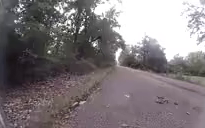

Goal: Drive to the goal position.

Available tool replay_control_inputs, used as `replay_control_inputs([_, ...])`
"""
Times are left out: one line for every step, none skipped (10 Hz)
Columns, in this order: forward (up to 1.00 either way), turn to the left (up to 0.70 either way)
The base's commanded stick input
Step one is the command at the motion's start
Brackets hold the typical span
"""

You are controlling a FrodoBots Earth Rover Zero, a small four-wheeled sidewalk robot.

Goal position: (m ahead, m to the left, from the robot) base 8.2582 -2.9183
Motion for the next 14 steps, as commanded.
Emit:
replay_control_inputs([0.70,-0.26])
replay_control_inputs([0.70,-0.35])
replay_control_inputs([0.70,-0.35])
replay_control_inputs([0.70,-0.35])
replay_control_inputs([0.70,-0.35])
replay_control_inputs([0.70,-0.35])
replay_control_inputs([0.70,-0.35])
replay_control_inputs([0.70,-0.21])
replay_control_inputs([0.70,0.00])
replay_control_inputs([0.70,0.00])
replay_control_inputs([0.70,0.00])
replay_control_inputs([0.70,0.00])
replay_control_inputs([0.70,0.00])
replay_control_inputs([0.70,0.00])
